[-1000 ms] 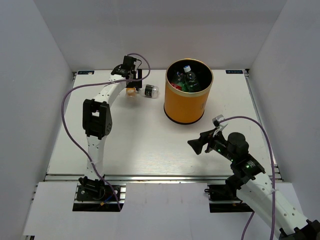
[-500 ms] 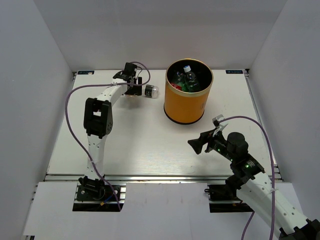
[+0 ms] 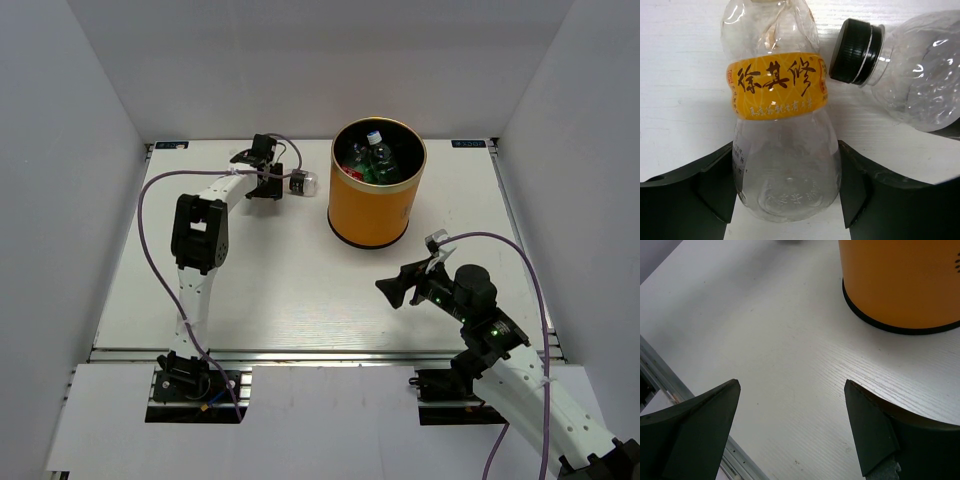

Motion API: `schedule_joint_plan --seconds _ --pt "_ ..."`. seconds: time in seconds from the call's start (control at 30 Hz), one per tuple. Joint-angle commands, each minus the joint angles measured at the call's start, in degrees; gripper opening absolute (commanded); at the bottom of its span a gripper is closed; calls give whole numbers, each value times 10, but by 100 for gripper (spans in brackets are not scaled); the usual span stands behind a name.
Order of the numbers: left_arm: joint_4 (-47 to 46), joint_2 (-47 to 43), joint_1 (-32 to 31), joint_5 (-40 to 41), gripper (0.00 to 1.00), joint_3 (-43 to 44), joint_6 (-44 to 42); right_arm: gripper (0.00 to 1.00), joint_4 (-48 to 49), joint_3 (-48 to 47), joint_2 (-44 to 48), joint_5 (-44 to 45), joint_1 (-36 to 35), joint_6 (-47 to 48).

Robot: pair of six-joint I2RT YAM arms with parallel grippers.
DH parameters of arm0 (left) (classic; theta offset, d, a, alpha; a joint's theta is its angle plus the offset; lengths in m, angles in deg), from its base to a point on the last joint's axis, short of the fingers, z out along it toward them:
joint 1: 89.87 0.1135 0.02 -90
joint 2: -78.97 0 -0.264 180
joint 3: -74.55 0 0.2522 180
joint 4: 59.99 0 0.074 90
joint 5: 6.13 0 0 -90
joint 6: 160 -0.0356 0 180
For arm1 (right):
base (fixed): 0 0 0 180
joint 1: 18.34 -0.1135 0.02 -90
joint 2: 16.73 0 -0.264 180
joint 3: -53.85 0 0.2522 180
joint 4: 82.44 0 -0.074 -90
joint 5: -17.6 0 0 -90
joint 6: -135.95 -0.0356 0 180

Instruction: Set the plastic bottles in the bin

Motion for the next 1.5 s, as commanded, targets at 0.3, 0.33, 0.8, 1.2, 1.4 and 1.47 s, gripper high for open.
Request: schedule_joint_plan --seconds 0.3,0.33,0.8,1.2,1.4,1.47 --pt "-2 -159 9 30 10 -94 -3 73 28 3 -5 -38 0 7" --pt "-2 -185 9 30 10 -116 -9 31 36 3 -22 -47 -2 13" --pt "-186 -560 -46 -377 1 -281 -6 4 -69 -175 -20 119 2 19" --pt "-481 -444 -121 -554 4 -222 118 29 -25 -94 -5 120 0 13" --pt "-484 -359 -154 -503 5 -136 105 29 -9 -69 38 111 1 14" --pt "-473 -320 -162 -476 5 -91 99 29 -3 -62 37 90 1 10"
